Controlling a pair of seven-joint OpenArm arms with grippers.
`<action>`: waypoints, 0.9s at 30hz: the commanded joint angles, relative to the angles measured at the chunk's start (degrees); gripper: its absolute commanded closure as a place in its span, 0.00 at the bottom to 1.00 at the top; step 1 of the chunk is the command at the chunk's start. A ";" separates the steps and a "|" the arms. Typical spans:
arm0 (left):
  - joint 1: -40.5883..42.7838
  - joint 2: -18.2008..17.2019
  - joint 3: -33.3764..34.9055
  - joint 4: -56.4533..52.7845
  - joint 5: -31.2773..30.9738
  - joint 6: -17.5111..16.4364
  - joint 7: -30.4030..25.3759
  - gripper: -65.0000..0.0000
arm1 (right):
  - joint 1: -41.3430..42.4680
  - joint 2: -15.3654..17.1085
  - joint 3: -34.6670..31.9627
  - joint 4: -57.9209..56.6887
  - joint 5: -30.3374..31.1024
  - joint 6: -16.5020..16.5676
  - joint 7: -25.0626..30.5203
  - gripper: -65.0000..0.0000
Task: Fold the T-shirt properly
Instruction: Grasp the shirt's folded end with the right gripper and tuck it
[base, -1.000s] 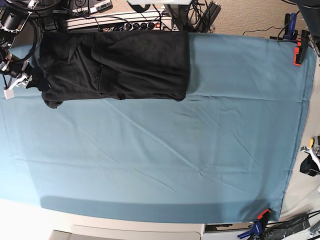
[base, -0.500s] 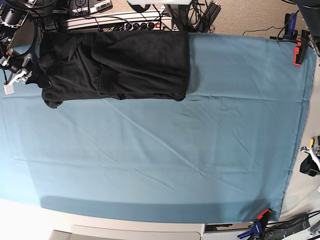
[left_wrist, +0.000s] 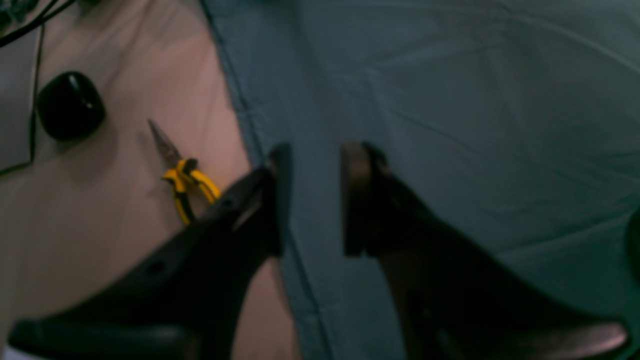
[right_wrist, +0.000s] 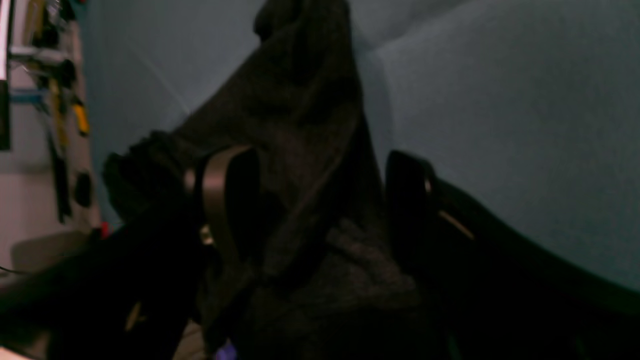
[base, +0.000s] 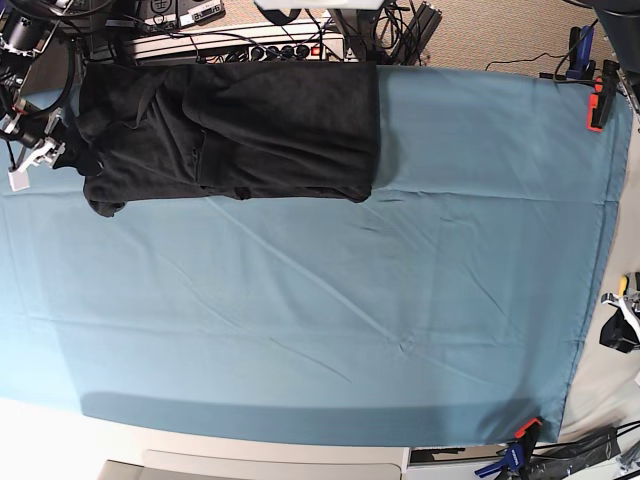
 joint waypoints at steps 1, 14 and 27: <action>-1.55 -1.40 -0.50 0.85 -0.61 -0.07 -1.68 0.72 | -0.42 0.81 -1.03 1.16 -4.09 -0.48 -2.51 0.38; -1.55 -1.42 -0.50 0.85 -0.61 -0.07 -1.86 0.72 | -0.44 0.83 -10.45 9.79 -7.56 -0.11 -2.51 0.39; -1.55 -1.44 -0.50 0.85 -0.61 -0.04 -1.84 0.72 | -0.39 0.81 -10.40 9.81 -0.37 -0.33 -2.51 1.00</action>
